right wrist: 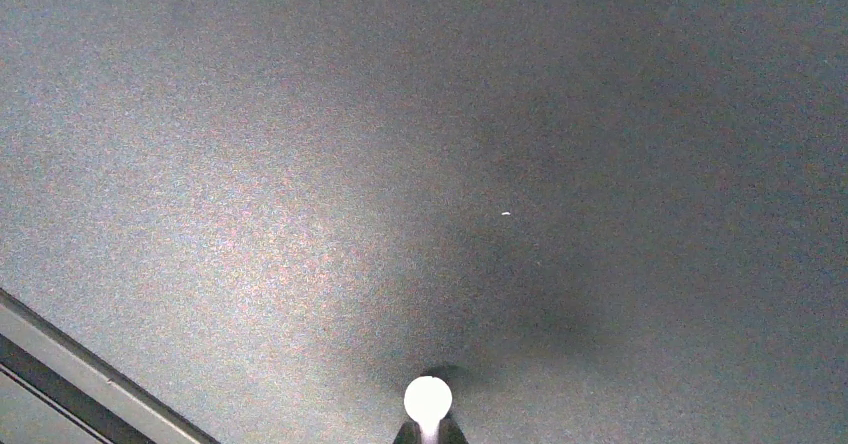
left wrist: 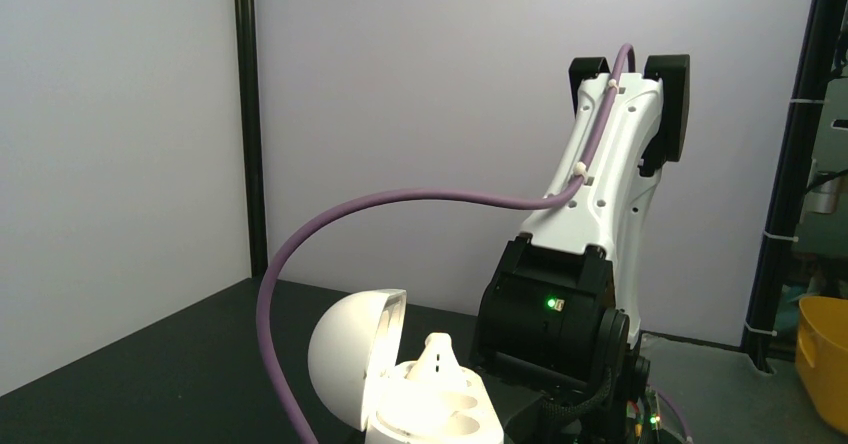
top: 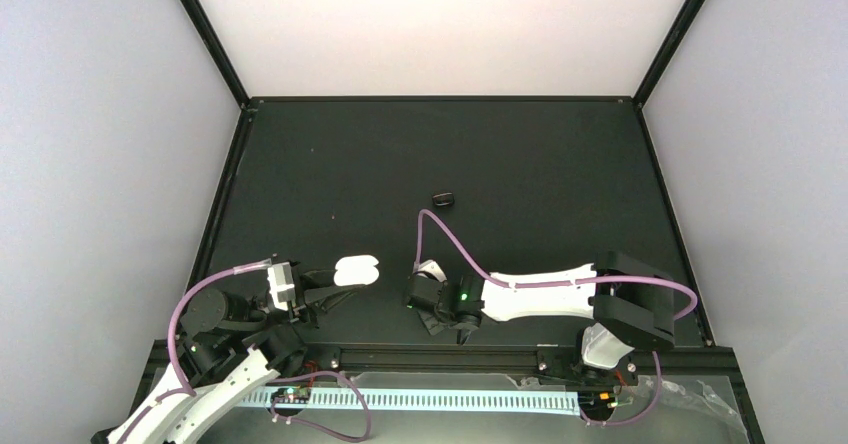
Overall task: Insert the wireless bluetooth earbuds into the charging case
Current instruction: Pick up the earbud from the center of the board, then place the earbud in the charging case.
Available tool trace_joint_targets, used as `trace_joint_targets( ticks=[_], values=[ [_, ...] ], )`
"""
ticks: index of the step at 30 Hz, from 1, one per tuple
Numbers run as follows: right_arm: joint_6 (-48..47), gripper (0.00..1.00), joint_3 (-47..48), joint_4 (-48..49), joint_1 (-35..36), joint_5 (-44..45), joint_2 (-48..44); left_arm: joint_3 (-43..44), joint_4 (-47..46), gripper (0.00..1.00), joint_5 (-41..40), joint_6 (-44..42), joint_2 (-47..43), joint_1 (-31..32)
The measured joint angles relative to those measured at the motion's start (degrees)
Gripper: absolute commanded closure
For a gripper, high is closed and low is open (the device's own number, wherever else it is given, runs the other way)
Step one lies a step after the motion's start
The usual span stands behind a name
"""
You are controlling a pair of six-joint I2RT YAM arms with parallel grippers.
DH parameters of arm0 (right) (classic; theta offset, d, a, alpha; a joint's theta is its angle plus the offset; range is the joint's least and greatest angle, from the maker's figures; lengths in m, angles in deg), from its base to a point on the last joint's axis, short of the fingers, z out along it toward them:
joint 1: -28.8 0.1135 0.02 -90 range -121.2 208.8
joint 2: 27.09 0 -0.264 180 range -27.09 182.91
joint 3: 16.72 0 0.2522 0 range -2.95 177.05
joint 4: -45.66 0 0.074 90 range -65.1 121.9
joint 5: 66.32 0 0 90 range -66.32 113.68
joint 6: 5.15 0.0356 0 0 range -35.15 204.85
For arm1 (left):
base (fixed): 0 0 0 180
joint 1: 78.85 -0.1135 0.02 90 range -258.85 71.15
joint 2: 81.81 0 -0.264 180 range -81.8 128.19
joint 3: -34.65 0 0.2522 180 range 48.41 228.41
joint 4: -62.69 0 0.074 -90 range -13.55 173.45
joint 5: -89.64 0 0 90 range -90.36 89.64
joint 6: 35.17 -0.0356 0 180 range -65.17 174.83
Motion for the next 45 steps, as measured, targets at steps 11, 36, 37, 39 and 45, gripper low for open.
trace_joint_targets(
  ticks=[11,36,37,39,45],
  values=[
    [-1.14,0.99,-0.15,-2.01,-1.03,2.8,-8.59,0.0,-0.07,0.98,0.0,0.02,0.0,0.0],
    [-37.55,0.99,31.89,-22.12,-2.03,-15.74,-40.48,-1.6,-29.62,0.98,15.74,3.45,26.97,0.0],
    [-38.42,0.99,32.15,-22.23,-1.9,-16.26,-39.41,-1.27,-30.01,0.98,16.59,3.67,27.91,0.0],
    [-40.33,0.99,33.2,-22.84,-1.36,-16.68,-36.41,-0.85,-31.56,0.98,18.69,4.28,30.21,0.0],
    [-44.72,0.99,35.23,-23.34,-0.24,-16.76,-31.32,-0.83,-33.03,0.98,23.08,5.73,34.4,0.0]
  ],
)
